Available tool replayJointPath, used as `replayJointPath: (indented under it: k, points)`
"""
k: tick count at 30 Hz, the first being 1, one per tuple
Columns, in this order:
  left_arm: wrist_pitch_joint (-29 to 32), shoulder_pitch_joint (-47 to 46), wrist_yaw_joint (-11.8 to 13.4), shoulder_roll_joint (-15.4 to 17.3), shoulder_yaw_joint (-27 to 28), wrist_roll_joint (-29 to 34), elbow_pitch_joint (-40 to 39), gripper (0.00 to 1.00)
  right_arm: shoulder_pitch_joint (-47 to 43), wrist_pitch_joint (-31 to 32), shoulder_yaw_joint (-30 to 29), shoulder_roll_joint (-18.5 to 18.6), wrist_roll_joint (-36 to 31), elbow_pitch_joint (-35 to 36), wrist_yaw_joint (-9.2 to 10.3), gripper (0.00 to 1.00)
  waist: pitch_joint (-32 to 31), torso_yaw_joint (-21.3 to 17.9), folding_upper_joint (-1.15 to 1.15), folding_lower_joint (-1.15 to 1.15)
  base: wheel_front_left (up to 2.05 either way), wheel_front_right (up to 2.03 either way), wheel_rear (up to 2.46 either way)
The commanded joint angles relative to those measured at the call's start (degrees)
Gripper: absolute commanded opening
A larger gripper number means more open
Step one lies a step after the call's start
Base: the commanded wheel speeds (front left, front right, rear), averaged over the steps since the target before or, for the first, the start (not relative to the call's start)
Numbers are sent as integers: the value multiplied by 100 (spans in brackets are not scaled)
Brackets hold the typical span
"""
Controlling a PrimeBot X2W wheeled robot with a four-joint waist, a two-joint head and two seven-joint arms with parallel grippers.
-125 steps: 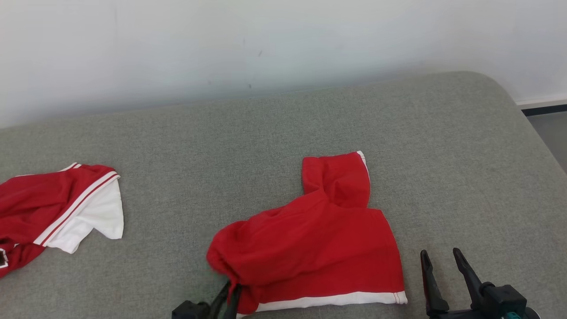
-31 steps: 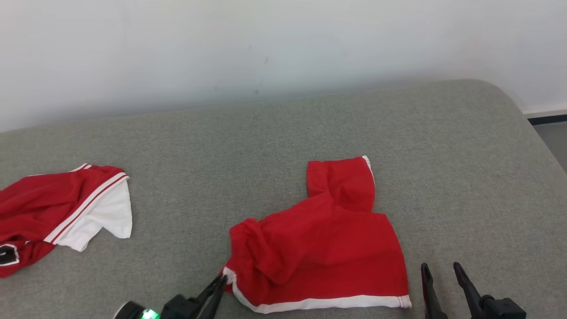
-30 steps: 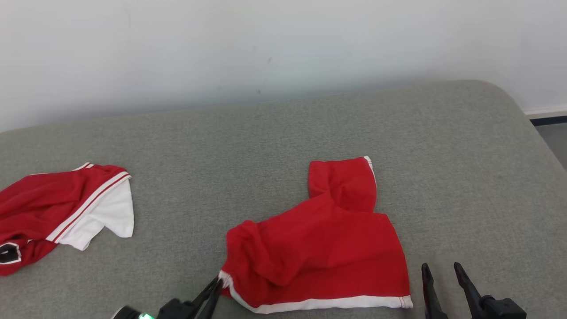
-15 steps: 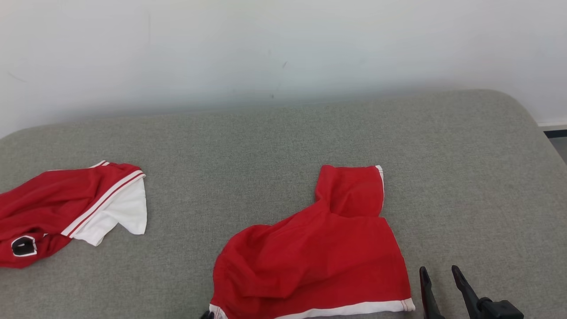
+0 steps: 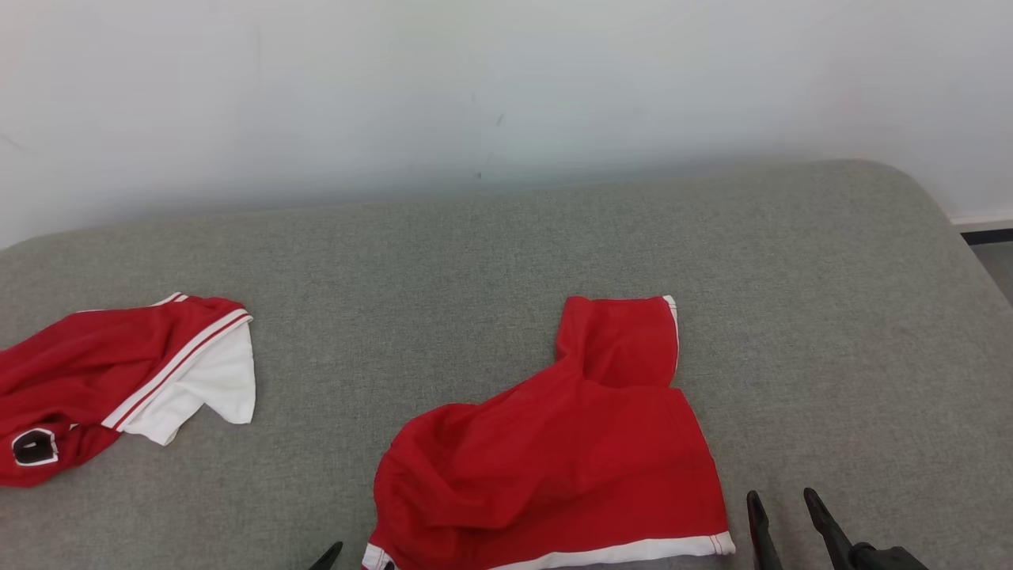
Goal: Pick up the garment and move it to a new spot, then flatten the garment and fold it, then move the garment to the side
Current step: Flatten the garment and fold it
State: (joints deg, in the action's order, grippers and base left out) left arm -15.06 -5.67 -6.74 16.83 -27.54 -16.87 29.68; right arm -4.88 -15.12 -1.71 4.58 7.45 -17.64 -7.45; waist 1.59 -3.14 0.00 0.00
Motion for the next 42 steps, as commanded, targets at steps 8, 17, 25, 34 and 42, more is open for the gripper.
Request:
replayJointPath:
  k: [8,17,25,34,42]
  points:
    - [-17,-461,-63,101,-448,-51,367,87,22,-4,-5,49,39,-7,-9,100,59,-78,0,0,0,0,0]
    - [-17,-618,-67,214,-891,-369,306,0,24,-4,-46,31,25,-9,-9,100,74,-85,0,0,0,0,0]
    - [-17,-325,-68,130,-631,-362,-32,0,12,-4,226,137,106,-443,-9,100,144,80,0,0,0,0,0]
    - [-17,-35,-68,-128,-201,-283,-217,0,204,-4,482,292,140,-1084,-9,100,274,210,0,0,0,0,0]
    - [-17,-15,-69,-254,-94,-218,-177,0,370,-3,711,346,131,-1435,-9,80,267,289,0,0,0,0,0]
